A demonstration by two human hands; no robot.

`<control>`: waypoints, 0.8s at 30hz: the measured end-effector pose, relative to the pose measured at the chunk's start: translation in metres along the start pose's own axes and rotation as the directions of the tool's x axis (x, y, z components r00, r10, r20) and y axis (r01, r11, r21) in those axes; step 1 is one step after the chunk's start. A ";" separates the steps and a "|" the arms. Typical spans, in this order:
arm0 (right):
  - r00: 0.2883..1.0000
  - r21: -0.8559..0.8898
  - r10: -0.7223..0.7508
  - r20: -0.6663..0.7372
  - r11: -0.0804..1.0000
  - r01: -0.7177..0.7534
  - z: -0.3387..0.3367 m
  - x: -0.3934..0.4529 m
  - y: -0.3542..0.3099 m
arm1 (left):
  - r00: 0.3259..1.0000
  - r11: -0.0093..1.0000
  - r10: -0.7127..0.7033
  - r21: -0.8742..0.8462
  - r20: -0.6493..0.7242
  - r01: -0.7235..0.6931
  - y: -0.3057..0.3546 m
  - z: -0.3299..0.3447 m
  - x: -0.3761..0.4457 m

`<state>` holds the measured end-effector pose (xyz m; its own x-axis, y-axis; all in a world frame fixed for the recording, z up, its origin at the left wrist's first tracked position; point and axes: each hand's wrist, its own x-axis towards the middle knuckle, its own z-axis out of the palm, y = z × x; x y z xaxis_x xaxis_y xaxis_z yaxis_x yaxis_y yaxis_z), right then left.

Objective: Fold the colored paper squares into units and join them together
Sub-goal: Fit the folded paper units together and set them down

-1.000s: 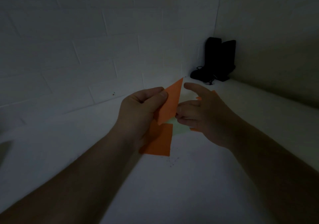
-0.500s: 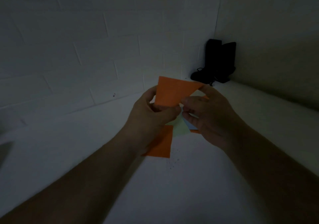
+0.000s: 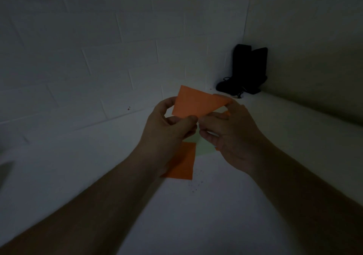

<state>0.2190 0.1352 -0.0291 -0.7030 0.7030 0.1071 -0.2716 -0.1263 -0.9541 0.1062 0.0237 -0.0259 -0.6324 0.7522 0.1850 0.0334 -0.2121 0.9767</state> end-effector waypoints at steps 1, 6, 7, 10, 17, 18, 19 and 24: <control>1.000 -0.019 0.000 -0.003 1.000 0.000 0.001 0.000 0.001 | 1.000 1.000 0.003 0.012 0.003 -0.003 0.001 0.000 0.000; 0.999 -0.048 -0.029 -0.036 0.998 0.028 0.004 -0.001 0.000 | 1.000 0.998 0.024 0.058 0.003 -0.024 -0.001 -0.001 0.001; 0.998 -0.032 -0.038 -0.051 0.999 0.036 0.004 -0.001 -0.001 | 1.000 0.998 0.027 0.055 0.003 -0.027 -0.002 -0.001 0.001; 0.996 0.002 -0.045 -0.072 0.999 0.045 0.003 -0.002 -0.003 | 0.999 0.999 0.032 0.041 -0.005 -0.032 -0.002 -0.001 0.002; 0.996 0.046 -0.027 -0.086 0.998 0.031 0.004 -0.002 -0.008 | 0.999 0.996 0.035 0.083 -0.019 -0.033 -0.004 -0.003 0.004; 0.997 0.055 -0.028 -0.076 0.998 0.032 0.003 -0.003 -0.009 | 0.999 0.995 0.035 0.091 -0.017 -0.033 -0.004 -0.004 0.005; 0.998 0.068 -0.025 -0.065 0.997 0.029 0.003 -0.003 -0.009 | 0.999 0.994 0.035 0.100 -0.014 -0.033 -0.004 -0.005 0.005; 0.997 0.061 -0.035 -0.066 0.997 0.039 0.003 -0.002 -0.009 | 0.999 0.995 0.020 0.103 -0.027 -0.017 -0.005 -0.008 0.008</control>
<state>0.2214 0.1331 -0.0198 -0.6481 0.7517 0.1216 -0.3383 -0.1412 -0.9304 0.0950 0.0263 -0.0306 -0.6523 0.7307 0.2016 0.1236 -0.1599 0.9794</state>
